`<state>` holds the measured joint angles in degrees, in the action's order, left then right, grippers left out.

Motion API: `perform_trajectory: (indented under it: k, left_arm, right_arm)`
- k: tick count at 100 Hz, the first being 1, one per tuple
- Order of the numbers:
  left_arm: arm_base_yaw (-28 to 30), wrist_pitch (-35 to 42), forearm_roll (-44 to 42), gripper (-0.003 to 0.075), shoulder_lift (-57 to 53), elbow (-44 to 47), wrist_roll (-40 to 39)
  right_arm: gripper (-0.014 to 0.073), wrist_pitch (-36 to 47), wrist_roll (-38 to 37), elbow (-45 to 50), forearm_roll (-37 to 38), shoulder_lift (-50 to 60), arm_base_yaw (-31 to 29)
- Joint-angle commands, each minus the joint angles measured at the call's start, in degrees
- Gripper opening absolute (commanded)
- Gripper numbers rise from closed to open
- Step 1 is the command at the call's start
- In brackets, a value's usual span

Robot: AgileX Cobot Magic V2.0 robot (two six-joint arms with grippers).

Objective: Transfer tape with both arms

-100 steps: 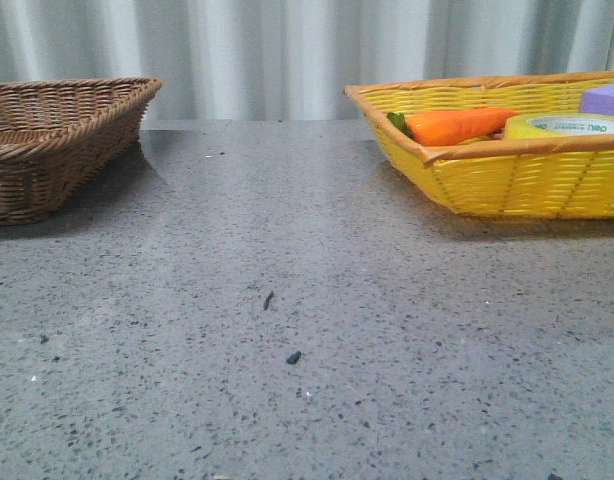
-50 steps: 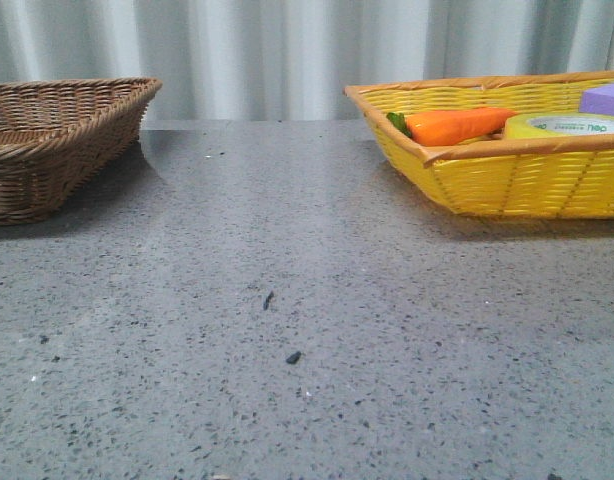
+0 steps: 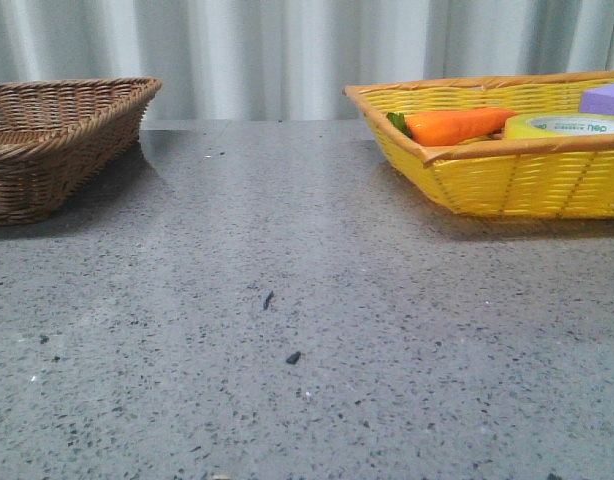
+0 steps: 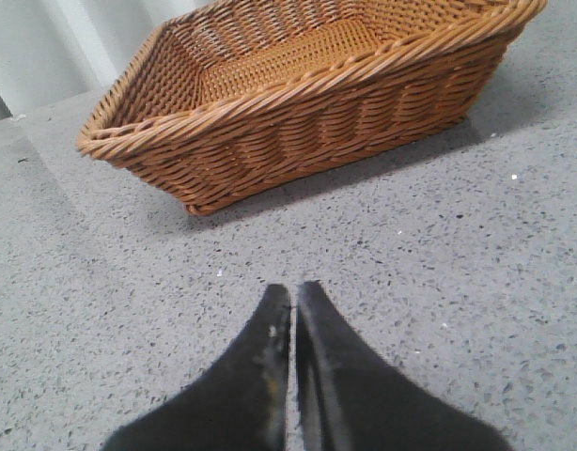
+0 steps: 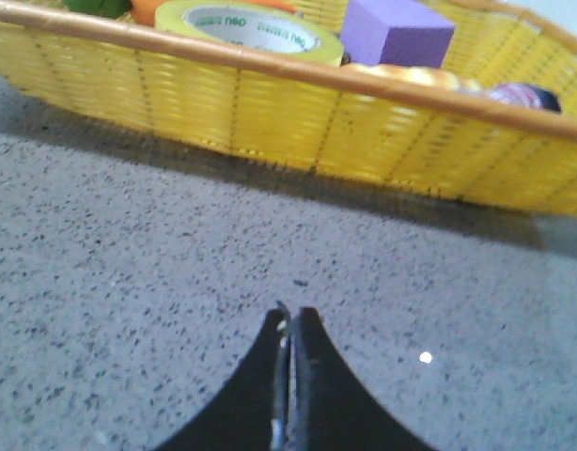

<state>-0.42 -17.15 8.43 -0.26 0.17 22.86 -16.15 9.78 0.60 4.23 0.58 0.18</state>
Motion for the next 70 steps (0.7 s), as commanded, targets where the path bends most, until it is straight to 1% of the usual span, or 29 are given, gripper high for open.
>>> perform_trajectory:
  k: [1,27,37,44,50,54,65,70]
  left_arm:
    - [0.1,4.8,0.6,-0.002,-1.7,0.5,-0.6]
    - [0.1,4.8,1.4,-0.002,-1.7,0.5,-0.6]
    - [0.1,5.4,9.1,-0.002,-1.7,0.5,-0.6]
    - [0.1,7.5,16.7,-0.002,-1.7,0.5,-0.6]
    - [0.1,9.1,24.9,-0.002,-1.7,0.5,-0.6]
    - [0.1,9.3,29.1,-0.002,-1.7,0.5,-0.6]
    - [0.1,10.5,31.1,-0.002,-1.7,0.5,-0.6]
    - [0.1,11.3,34.1,-0.002,-1.7,0.5,-0.6]
  right_arm:
    - [-0.0062,7.2,0.0,1.3,1.6,1.1,-0.2]
    - [-0.0062,12.7,0.0,1.3,1.5,1.1,-0.2]
    - [-0.0062,12.7,0.0,1.3,-0.2,1.1,-0.2]
    - [-0.0062,12.8,0.0,1.3,-3.7,1.1,-0.2]
    - [-0.0062,12.8,0.0,1.3,-6.7,1.1,-0.2]
    - [-0.0062,12.8,0.0,1.3,-7.3,1.1,-0.2]
    - [-0.0062,12.9,0.0,1.3,-8.3,1.1,-0.2]
    - [-0.0062,13.2,0.0,1.3,-8.6,1.1,-0.2]
